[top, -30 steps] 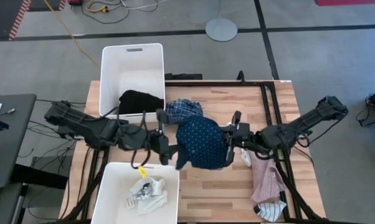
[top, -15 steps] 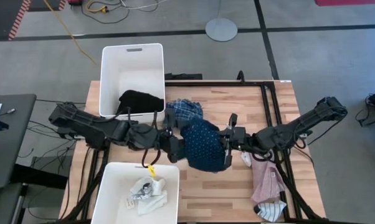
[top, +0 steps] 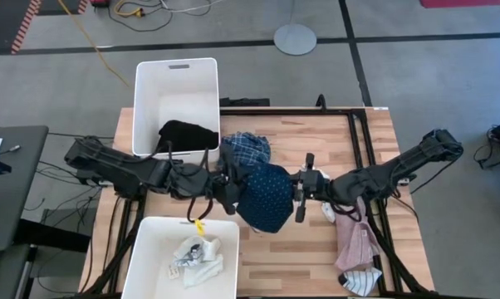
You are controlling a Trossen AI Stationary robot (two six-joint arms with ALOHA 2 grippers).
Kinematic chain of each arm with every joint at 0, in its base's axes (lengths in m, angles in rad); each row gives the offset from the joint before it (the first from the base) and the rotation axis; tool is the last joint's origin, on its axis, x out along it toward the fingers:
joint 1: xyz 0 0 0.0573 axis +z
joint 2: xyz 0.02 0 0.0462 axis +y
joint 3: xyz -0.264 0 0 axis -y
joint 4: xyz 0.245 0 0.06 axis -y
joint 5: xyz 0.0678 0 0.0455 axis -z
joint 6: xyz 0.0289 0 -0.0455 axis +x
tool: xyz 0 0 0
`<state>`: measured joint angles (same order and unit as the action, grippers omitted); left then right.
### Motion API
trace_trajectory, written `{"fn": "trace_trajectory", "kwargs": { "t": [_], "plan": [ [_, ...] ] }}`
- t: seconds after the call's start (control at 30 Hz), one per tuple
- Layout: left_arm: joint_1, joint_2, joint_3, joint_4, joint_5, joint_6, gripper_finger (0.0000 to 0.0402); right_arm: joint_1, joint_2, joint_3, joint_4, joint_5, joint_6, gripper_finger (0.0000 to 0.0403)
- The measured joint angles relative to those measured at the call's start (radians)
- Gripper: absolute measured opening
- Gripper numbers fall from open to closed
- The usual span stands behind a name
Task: Sort clothes
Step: Put the blue shirt into the top white bin
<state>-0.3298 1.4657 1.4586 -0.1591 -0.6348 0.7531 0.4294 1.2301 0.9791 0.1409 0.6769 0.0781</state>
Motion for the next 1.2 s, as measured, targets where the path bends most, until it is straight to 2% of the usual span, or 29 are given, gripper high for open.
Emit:
{"fn": "trace_trajectory", "kwargs": {
  "t": [0.47,0.93,1.2],
  "plan": [
    [0.013,-0.096,-0.001,0.006,-0.077,0.043,0.0003,0.0,0.0,0.001,-0.129,0.007,0.04,0.0078],
    [0.042,-0.21,0.0,0.092,-0.267,0.188,0.0003,0.0,0.0,0.0,-0.166,0.007,0.081,0.0084],
    [0.101,-0.25,0.001,0.199,-0.373,0.35,0.0003,0.025,0.002,0.0,-0.206,0.006,0.118,0.0084]
  ]
}}
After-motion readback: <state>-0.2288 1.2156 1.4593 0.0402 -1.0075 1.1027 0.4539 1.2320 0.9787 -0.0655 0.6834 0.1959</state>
